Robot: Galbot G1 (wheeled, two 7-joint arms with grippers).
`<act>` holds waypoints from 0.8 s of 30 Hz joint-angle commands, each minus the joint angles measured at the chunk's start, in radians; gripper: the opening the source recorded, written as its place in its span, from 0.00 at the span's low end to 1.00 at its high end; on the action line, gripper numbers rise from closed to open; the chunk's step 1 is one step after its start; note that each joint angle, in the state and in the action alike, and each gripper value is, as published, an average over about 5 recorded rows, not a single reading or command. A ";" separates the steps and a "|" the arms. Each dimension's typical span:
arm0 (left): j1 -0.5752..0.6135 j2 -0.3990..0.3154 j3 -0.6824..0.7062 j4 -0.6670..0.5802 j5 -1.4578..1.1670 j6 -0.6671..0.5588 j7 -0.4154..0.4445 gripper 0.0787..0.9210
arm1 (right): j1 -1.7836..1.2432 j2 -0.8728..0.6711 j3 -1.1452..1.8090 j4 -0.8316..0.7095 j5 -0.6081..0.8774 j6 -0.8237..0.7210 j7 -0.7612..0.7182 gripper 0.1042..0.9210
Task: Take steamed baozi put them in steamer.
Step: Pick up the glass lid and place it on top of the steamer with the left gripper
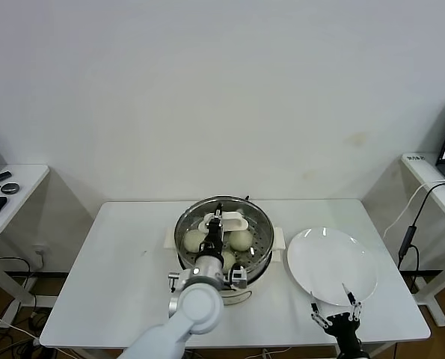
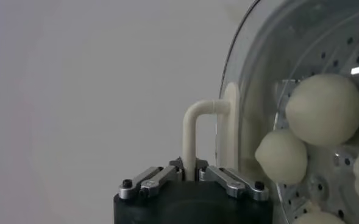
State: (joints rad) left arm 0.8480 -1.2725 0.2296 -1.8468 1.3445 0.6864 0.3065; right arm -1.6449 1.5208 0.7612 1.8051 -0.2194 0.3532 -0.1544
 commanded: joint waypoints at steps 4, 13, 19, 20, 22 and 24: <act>-0.006 -0.028 0.009 0.063 0.007 0.003 -0.037 0.11 | -0.003 0.001 -0.001 0.003 -0.004 0.003 0.000 0.88; 0.007 -0.029 0.011 0.061 0.015 0.000 -0.043 0.11 | -0.007 0.001 -0.001 0.005 -0.006 0.005 0.000 0.88; 0.013 -0.025 0.005 0.067 0.016 -0.009 -0.048 0.11 | -0.007 0.002 -0.002 0.005 -0.008 0.006 -0.001 0.88; 0.015 -0.025 0.004 0.066 0.014 -0.010 -0.051 0.11 | -0.008 0.002 -0.002 0.005 -0.008 0.006 -0.001 0.88; 0.019 -0.025 0.001 0.062 0.002 -0.013 -0.061 0.11 | -0.008 0.002 -0.002 0.005 -0.009 0.006 -0.001 0.88; 0.024 -0.024 -0.001 0.051 -0.019 -0.011 -0.075 0.11 | -0.008 0.002 -0.002 0.005 -0.009 0.006 -0.001 0.88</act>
State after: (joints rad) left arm 0.8633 -1.2968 0.2290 -1.7909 1.3581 0.6768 0.2546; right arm -1.6527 1.5226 0.7593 1.8096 -0.2277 0.3590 -0.1552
